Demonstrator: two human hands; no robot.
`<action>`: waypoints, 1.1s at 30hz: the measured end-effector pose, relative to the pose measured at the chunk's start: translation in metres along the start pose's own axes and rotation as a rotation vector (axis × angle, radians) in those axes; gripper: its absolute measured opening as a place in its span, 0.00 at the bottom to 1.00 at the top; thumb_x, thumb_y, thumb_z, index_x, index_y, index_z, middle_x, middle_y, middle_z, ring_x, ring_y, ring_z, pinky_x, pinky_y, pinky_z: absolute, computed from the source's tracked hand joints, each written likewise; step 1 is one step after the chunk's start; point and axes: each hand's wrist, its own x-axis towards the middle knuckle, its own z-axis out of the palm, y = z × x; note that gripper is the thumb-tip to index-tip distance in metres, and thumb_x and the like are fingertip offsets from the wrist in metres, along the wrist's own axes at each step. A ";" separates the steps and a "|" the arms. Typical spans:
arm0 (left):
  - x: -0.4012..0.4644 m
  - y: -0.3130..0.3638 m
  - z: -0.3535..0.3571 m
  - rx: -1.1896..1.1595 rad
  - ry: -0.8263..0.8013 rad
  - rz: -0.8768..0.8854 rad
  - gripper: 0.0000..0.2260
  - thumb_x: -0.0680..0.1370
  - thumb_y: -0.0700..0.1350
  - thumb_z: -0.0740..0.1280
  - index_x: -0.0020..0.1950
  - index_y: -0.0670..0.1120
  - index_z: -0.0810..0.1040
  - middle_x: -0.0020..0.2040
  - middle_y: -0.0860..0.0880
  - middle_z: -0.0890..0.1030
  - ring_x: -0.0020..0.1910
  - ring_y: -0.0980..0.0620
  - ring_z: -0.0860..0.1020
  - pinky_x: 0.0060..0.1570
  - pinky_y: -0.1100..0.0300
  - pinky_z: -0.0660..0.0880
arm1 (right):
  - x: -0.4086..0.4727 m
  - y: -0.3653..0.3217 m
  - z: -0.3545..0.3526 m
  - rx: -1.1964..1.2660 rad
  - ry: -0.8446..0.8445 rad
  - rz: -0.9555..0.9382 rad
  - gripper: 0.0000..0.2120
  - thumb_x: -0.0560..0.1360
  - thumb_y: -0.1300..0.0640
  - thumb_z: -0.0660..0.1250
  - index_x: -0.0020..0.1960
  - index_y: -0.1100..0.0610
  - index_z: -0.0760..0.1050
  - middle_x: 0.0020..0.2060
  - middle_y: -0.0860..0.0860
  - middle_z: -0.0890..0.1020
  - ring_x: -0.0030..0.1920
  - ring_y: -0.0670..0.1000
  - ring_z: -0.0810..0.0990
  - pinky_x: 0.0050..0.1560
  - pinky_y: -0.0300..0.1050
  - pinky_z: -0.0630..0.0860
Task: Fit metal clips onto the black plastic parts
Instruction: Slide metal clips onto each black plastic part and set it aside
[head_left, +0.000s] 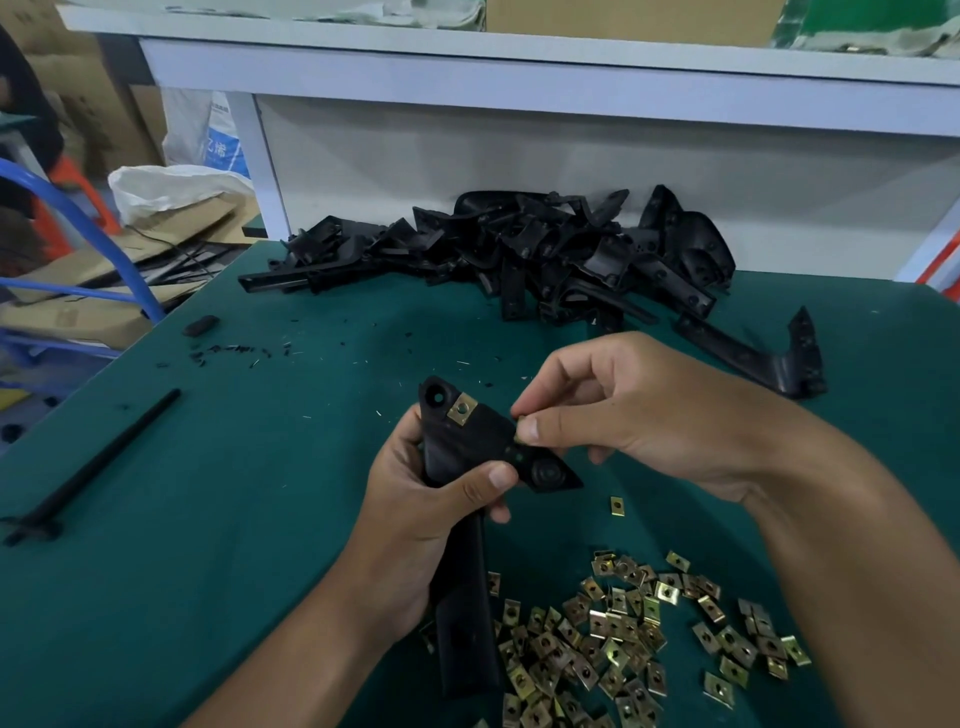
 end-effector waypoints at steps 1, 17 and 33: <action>0.000 0.000 0.000 0.006 0.014 0.002 0.16 0.64 0.40 0.79 0.47 0.44 0.78 0.38 0.47 0.82 0.31 0.54 0.77 0.31 0.64 0.75 | 0.001 0.000 0.002 0.008 0.008 0.001 0.03 0.72 0.51 0.76 0.45 0.49 0.84 0.37 0.46 0.85 0.38 0.40 0.81 0.39 0.38 0.73; 0.003 -0.007 -0.004 -0.001 0.033 0.032 0.18 0.65 0.38 0.80 0.49 0.41 0.75 0.39 0.45 0.82 0.33 0.53 0.76 0.29 0.62 0.73 | 0.005 0.003 0.007 0.018 -0.032 0.002 0.09 0.72 0.52 0.77 0.49 0.51 0.81 0.37 0.46 0.86 0.39 0.41 0.83 0.39 0.34 0.76; 0.003 0.001 -0.006 0.035 0.198 0.044 0.17 0.68 0.45 0.81 0.52 0.47 0.79 0.47 0.46 0.85 0.43 0.52 0.84 0.34 0.62 0.77 | -0.007 0.001 0.002 -0.103 -0.081 -0.062 0.15 0.76 0.52 0.74 0.60 0.39 0.79 0.52 0.39 0.85 0.53 0.41 0.84 0.55 0.44 0.81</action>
